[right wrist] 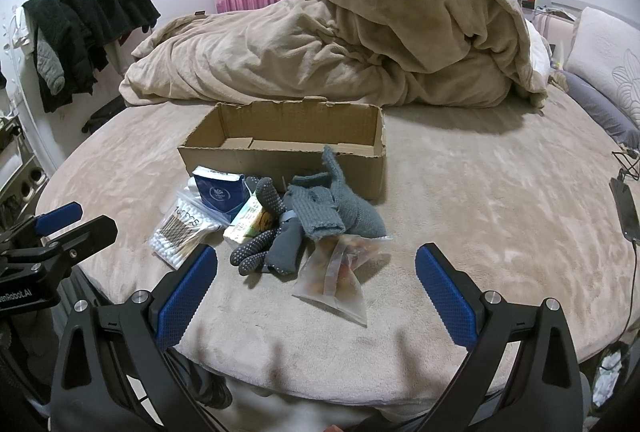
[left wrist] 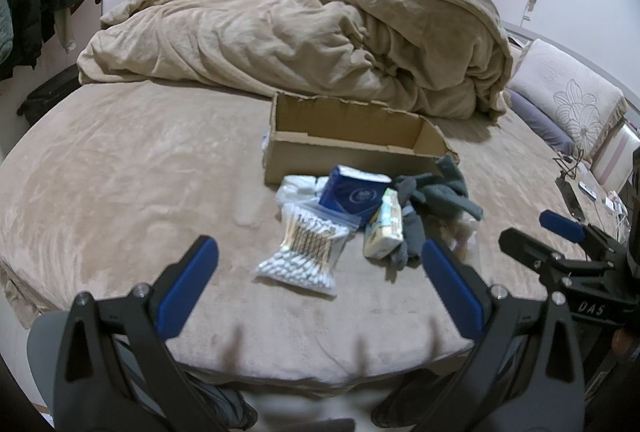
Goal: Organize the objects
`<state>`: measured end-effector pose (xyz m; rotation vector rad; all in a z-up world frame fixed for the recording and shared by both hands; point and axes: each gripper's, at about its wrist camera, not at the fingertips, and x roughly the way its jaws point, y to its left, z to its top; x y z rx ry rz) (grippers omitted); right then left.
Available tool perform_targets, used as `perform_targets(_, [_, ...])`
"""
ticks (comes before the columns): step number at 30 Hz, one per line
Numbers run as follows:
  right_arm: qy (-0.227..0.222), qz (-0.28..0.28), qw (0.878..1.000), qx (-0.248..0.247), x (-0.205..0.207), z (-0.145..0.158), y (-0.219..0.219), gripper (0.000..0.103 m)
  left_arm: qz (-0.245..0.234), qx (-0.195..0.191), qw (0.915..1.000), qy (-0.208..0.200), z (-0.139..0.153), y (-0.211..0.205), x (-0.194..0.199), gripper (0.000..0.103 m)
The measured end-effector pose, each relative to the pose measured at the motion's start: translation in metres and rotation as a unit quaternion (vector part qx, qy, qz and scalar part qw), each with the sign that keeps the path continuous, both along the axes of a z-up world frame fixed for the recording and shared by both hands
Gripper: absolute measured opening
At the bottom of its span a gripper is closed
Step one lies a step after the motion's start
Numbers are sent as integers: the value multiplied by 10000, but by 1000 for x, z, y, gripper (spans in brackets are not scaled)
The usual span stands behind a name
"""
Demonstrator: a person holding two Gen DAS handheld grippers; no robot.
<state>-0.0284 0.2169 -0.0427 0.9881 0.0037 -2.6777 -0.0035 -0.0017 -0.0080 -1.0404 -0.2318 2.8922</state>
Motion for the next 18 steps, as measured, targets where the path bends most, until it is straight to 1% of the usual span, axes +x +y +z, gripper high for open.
perform_targets(18, [1, 1, 10000, -3, 0, 1, 0, 101, 3, -9, 10000, 25, 2, -1, 0, 103])
